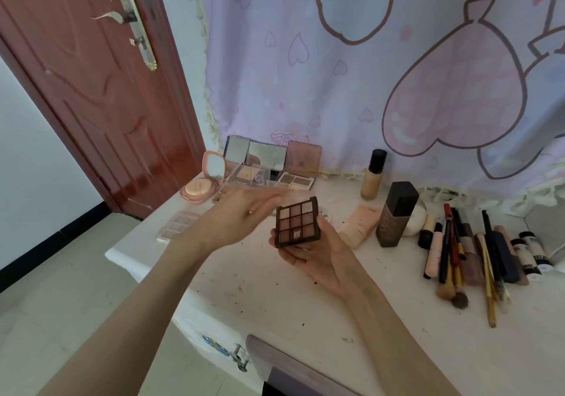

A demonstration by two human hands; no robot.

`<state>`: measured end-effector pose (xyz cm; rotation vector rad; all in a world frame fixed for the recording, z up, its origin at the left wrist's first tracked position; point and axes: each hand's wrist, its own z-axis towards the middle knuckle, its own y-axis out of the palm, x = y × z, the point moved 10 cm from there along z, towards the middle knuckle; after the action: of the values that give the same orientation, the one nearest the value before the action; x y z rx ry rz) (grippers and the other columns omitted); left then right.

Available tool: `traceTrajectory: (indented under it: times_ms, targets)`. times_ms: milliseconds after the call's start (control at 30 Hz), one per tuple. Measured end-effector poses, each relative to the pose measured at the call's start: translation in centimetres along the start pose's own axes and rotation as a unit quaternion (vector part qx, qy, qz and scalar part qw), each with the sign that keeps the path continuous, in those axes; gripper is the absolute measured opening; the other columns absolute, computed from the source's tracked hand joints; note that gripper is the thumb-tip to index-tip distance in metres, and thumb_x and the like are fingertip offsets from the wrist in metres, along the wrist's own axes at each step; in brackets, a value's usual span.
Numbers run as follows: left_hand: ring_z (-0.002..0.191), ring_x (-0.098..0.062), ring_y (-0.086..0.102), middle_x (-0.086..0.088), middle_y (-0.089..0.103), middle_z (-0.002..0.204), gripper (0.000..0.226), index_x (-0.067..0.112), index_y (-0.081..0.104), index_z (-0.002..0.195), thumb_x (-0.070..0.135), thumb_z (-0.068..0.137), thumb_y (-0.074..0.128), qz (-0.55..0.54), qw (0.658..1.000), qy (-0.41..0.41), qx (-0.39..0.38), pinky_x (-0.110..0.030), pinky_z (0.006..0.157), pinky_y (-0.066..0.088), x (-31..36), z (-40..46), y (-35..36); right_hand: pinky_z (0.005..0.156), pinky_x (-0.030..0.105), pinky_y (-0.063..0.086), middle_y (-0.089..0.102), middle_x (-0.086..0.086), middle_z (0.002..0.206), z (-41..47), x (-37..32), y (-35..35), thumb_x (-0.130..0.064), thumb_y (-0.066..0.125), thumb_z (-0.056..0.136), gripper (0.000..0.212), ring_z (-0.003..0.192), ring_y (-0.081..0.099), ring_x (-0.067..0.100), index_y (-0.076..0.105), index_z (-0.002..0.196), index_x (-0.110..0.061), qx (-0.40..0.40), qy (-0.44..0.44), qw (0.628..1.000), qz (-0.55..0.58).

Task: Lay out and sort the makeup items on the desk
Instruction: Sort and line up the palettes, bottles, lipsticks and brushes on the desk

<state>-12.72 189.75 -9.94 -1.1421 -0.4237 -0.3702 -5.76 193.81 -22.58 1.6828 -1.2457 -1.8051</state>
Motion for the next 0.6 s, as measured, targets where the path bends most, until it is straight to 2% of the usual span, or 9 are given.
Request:
traceTrajectory:
  times_ms: [100, 200, 267, 367, 433, 500, 600]
  targets:
    - [0.089, -0.010, 0.063, 0.011, 0.064, 0.100, 0.027, 0.010, 0.064, 0.114, 0.020, 0.097, 0.045, 0.009, 0.997, -0.045, 0.064, -0.012, 0.078, 0.043, -1.4, 0.4, -2.1, 0.085, 0.040, 0.054, 0.057, 0.026, 0.125, 0.2, 0.5, 0.5, -0.028, 0.089, 0.057, 0.086, 0.112, 0.058, 0.040, 0.049, 0.130, -0.006, -0.030, 0.005, 1.000, 0.000]
    - [0.074, 0.000, 0.056, 0.009, 0.061, 0.082, 0.024, 0.006, 0.065, 0.106, 0.013, 0.097, 0.045, 0.016, 0.994, -0.081, 0.071, -0.009, 0.067, 0.039, -3.0, 0.9, -2.3, 0.081, 0.038, 0.056, 0.065, 0.020, 0.114, 0.6, 0.4, 0.2, -0.014, 0.090, 0.052, 0.080, 0.099, 0.066, 0.032, 0.056, 0.125, -0.013, -0.015, -0.015, 1.000, -0.005]
    - [0.076, -0.009, 0.055, 0.006, 0.061, 0.080, 0.024, 0.006, 0.065, 0.107, 0.012, 0.097, 0.044, 0.017, 0.995, -0.088, 0.045, -0.009, 0.067, 0.039, -3.6, 1.2, -1.8, 0.081, 0.035, 0.056, 0.068, 0.013, 0.109, 1.0, 0.3, 0.0, -0.014, 0.079, 0.068, 0.063, 0.094, 0.067, 0.026, 0.055, 0.127, -0.013, 0.017, -0.029, 0.998, -0.055]
    - [0.077, -0.012, 0.053, 0.000, 0.064, 0.085, 0.025, 0.007, 0.064, 0.111, 0.012, 0.097, 0.043, 0.022, 0.995, -0.099, 0.012, -0.001, 0.066, 0.036, -4.6, 1.4, -1.3, 0.078, 0.029, 0.055, 0.070, 0.001, 0.101, 1.6, -0.7, 0.0, -0.016, 0.053, 0.092, 0.031, 0.087, 0.066, 0.015, 0.058, 0.123, -0.016, 0.089, -0.070, 0.967, -0.228]
    - [0.080, -0.010, 0.054, -0.002, 0.067, 0.091, 0.025, 0.009, 0.064, 0.113, 0.012, 0.097, 0.045, 0.025, 0.994, -0.108, 0.004, -0.002, 0.068, 0.036, -5.2, 1.4, -1.2, 0.079, 0.030, 0.055, 0.071, 0.001, 0.098, 2.1, -1.9, 0.6, -0.019, 0.054, 0.093, 0.022, 0.090, 0.067, 0.015, 0.065, 0.111, -0.014, 0.122, -0.106, 0.931, -0.327]
    - [0.086, -0.011, 0.056, -0.001, 0.068, 0.095, 0.025, 0.011, 0.065, 0.114, 0.012, 0.096, 0.047, 0.014, 0.993, -0.116, 0.010, -0.009, 0.075, 0.040, -5.8, 1.2, -1.3, 0.083, 0.033, 0.056, 0.070, 0.006, 0.095, 2.7, -2.8, 1.1, -0.017, 0.057, 0.092, 0.013, 0.090, 0.066, 0.019, 0.068, 0.098, -0.013, 0.149, -0.122, 0.901, -0.388]
    - [0.099, -0.010, 0.056, 0.002, 0.065, 0.105, 0.026, 0.014, 0.064, 0.116, 0.015, 0.095, 0.050, -0.019, 0.990, -0.134, 0.050, -0.019, 0.087, 0.041, -7.3, 0.1, -2.2, 0.077, 0.031, 0.057, 0.069, 0.006, 0.087, 4.0, -3.0, 1.3, -0.014, 0.059, 0.090, 0.010, 0.080, 0.065, 0.017, 0.069, 0.088, -0.014, 0.166, -0.115, 0.891, -0.408]
